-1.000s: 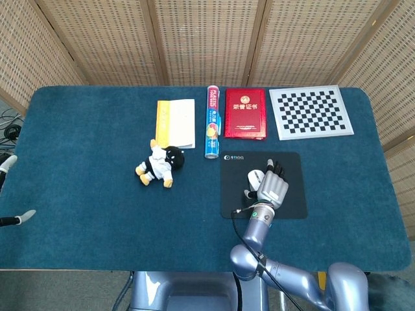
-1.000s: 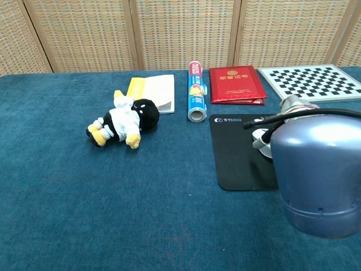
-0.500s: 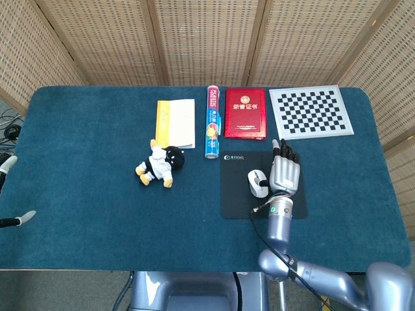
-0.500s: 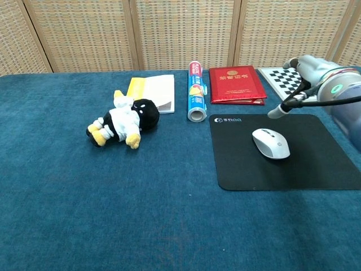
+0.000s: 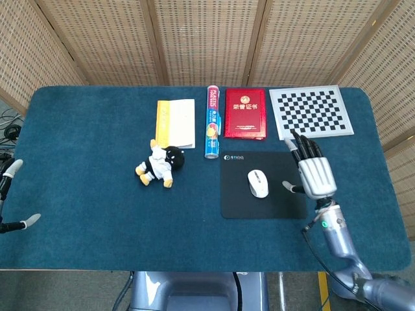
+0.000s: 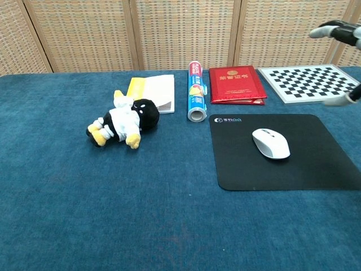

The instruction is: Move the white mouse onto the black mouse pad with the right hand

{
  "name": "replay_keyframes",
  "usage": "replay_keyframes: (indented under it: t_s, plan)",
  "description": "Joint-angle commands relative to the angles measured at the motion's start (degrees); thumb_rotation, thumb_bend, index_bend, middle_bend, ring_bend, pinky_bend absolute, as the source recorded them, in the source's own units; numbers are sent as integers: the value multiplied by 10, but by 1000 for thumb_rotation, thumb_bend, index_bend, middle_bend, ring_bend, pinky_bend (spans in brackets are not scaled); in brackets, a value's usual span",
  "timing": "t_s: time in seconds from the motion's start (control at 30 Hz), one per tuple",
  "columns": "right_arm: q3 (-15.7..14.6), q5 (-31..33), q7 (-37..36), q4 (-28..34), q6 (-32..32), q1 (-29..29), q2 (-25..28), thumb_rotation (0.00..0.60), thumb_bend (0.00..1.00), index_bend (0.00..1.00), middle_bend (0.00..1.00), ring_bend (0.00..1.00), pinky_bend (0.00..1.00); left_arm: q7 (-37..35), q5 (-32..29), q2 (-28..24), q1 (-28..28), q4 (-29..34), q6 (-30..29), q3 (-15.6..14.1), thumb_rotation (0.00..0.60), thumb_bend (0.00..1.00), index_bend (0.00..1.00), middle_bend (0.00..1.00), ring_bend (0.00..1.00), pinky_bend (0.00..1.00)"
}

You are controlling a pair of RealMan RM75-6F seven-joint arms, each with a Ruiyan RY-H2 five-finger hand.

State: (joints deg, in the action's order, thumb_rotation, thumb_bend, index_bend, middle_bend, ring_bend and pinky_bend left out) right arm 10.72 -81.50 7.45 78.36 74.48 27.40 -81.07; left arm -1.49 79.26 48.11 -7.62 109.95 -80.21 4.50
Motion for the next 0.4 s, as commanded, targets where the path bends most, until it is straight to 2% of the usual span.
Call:
replay_keyframes:
  t_s: [0.03, 0.17, 0.4]
  plan:
    - [-79, -103, -80, -90, 105, -75, 43, 600, 0, 0, 0, 0, 96, 5, 6, 4, 4, 0, -8, -2, 600, 0, 0, 0, 0, 0]
    - [-96, -122, -75, -95, 151, -108, 49, 600, 0, 0, 0, 0, 72, 16, 19, 10, 10, 1, -23, -5, 600, 0, 0, 0, 0, 0]
    - [-98, -113, -53, -69, 166, -136, 62, 600, 0, 0, 0, 0, 46, 33, 37, 19, 18, 5, -41, -11, 600, 0, 0, 0, 0, 0]
